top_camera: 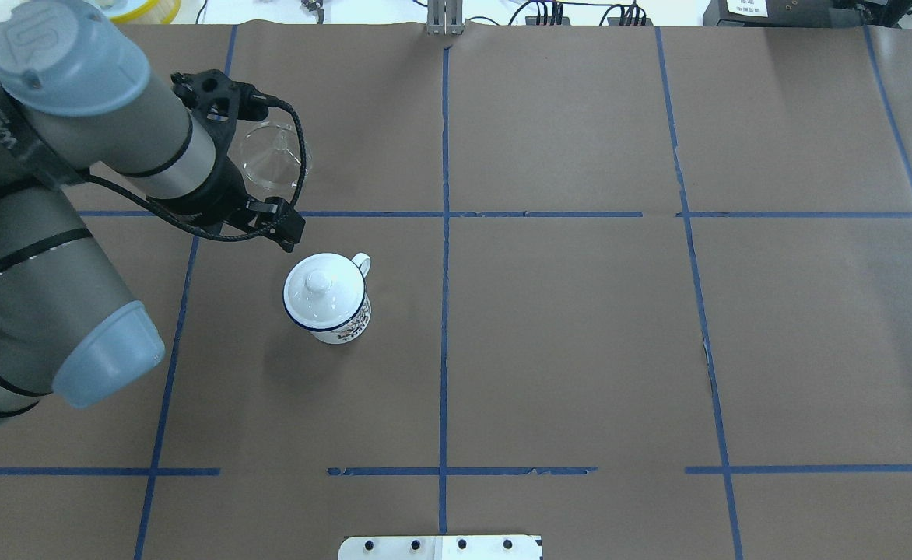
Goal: Place funnel on cup
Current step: 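Move the left gripper over the white lid on the mug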
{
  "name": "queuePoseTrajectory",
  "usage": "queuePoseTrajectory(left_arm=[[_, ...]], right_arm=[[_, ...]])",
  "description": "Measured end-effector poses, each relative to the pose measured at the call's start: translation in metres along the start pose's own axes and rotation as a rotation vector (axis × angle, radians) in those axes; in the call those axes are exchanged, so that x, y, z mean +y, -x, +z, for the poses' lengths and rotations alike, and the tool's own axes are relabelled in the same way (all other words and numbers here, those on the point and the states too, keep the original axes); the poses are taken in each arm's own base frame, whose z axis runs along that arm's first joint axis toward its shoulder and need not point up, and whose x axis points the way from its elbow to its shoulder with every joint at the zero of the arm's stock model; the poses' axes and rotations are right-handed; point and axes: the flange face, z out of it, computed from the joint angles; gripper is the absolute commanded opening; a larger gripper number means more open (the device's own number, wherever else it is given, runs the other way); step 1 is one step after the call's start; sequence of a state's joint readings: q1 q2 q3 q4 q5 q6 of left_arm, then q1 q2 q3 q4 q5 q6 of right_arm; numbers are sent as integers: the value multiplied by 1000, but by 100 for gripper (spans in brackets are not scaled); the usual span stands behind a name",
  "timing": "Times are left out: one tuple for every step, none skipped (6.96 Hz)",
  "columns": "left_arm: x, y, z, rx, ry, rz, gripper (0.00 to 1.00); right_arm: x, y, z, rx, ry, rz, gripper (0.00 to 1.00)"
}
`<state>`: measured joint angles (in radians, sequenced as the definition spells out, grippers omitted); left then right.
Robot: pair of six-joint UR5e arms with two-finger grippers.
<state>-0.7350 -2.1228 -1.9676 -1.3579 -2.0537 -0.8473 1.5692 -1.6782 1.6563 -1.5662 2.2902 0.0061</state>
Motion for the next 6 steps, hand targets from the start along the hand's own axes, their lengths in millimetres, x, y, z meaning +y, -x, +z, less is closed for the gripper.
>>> queuePoseTrajectory(left_arm=[[0,-19,16,-14,9,-37,100],[0,-33,31,-34,7,-56,98],[-4,-38,45,-48,7,-64,86],[-6,-42,55,-51,10,-65,74],[-4,-45,61,-49,15,-61,63],[-3,-47,63,-46,18,-58,61]], right_arm=[[0,0,0,0,0,0,100],[0,0,0,0,0,0,100],[0,0,0,0,0,0,100],[0,0,0,0,1,1,100],[0,0,0,0,1,1,100],[0,0,0,0,1,1,100]])
